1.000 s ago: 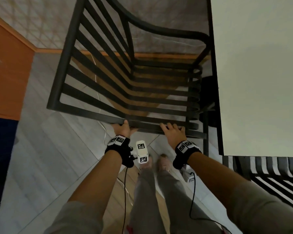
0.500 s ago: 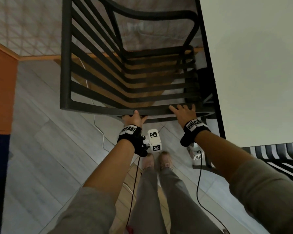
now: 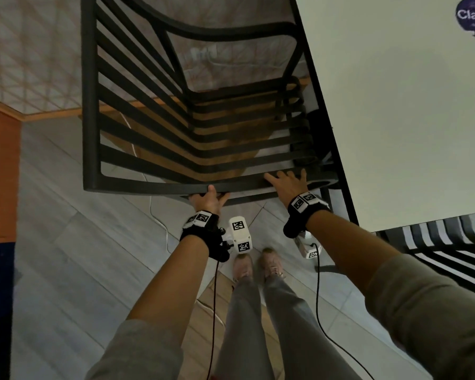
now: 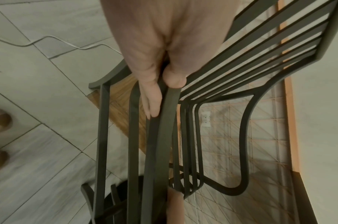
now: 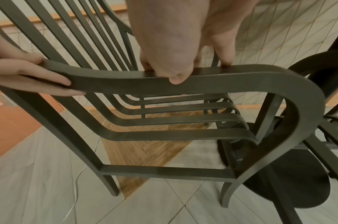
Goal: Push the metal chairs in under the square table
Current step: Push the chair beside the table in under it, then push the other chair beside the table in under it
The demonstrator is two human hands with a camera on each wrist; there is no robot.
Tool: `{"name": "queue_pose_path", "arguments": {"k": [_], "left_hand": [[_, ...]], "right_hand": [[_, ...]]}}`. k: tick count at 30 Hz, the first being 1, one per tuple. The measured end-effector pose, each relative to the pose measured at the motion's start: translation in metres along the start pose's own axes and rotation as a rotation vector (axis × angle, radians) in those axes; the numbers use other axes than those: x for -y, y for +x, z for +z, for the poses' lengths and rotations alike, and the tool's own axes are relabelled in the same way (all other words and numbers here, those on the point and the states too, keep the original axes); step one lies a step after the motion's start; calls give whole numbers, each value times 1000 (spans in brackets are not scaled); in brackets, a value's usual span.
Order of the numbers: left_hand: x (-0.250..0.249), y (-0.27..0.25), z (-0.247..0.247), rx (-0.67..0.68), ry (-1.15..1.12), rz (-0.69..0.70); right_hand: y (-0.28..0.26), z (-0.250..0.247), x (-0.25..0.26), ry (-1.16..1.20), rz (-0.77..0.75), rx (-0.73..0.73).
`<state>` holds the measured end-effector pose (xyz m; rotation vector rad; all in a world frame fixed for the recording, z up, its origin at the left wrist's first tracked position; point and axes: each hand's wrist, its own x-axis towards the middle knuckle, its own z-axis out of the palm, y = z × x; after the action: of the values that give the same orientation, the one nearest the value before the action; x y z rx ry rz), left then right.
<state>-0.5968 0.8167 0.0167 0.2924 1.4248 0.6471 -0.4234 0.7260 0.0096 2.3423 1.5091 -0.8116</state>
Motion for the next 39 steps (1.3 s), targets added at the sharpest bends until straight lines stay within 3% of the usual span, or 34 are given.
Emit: {"name": "queue_pose_path", "arguments": {"k": [3,6,11,15,18,21,25,34,39], "left_hand": [[-6,-7,-9,86,63,-97],[-16,-23,-10,103,269,-130],[-29,-63,-3,151,418,-162],[-39,-111,3,260,558,-67],[-39,-149,6,339,735,46],[-29,-191,35,425,860,107],[16,-254,104,566,978,230],[197,-418,277,778,1262,439],[286,-478,345,841,1324,379]], "right_hand": [[-11,-4,3,-5,28,6],[-30,-9,13,7,35,-69],[-68,-28,33,269,-18,-87],[-113,-61,27,397,-115,-5],[-161,-96,-1,434,-200,-47],[-217,-125,-60,461,-191,-149],[-296,-143,-174,432,1,-222],[-469,-114,-464,353,316,-352],[-508,-100,-573,346,385,-342]]}}
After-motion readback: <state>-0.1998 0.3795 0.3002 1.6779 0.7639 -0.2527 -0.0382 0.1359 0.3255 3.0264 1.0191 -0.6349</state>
